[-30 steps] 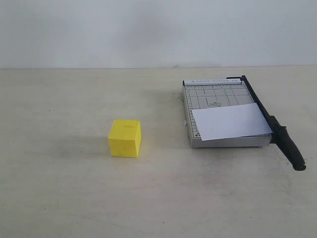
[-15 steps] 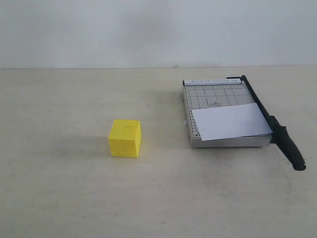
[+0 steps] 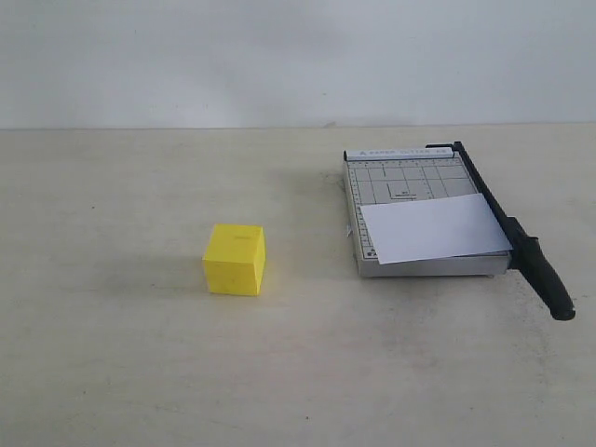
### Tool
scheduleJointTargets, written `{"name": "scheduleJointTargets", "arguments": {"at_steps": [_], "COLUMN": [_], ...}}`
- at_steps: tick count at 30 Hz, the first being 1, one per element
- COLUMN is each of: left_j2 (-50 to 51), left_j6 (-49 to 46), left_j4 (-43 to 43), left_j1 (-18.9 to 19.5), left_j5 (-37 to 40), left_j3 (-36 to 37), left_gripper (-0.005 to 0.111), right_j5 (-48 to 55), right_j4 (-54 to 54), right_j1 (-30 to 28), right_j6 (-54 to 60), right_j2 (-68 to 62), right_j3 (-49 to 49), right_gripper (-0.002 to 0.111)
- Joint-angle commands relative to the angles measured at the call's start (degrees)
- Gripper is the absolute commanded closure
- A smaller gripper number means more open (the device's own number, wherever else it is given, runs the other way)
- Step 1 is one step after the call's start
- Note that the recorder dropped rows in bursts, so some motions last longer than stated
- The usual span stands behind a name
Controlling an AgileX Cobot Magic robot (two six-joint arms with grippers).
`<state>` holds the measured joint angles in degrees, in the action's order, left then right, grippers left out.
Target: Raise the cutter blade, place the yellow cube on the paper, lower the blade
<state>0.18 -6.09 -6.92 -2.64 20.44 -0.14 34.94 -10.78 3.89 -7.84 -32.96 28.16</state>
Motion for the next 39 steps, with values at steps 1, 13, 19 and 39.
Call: {"name": "scheduleJointTargets", "arguments": {"at_steps": [1, 13, 19, 39], "left_j2": [-0.2, -0.2, -0.2, -0.2], "left_j6": [0.5, 0.5, 0.5, 0.5], "left_j4": [0.2, 0.2, 0.2, 0.2], "left_j1": [0.2, 0.2, 0.2, 0.2], "left_j5": [-0.9, -0.9, -0.9, -0.9], "left_j3": [0.1, 0.1, 0.1, 0.1], "left_gripper": [0.102, 0.102, 0.102, 0.102], "right_j5": [7.7, 15.2, 13.4, 8.0], "right_j4": [3.5, 6.9, 6.9, 7.1], "right_j1": [0.0, 0.0, 0.0, 0.0], "right_j6": [7.2, 18.7, 19.9, 23.0], "right_j2": [-16.1, -49.0, -56.2, -67.8], "right_j3": [10.2, 27.4, 27.9, 27.9], "right_gripper": [0.045, 0.045, 0.045, 0.045]}}
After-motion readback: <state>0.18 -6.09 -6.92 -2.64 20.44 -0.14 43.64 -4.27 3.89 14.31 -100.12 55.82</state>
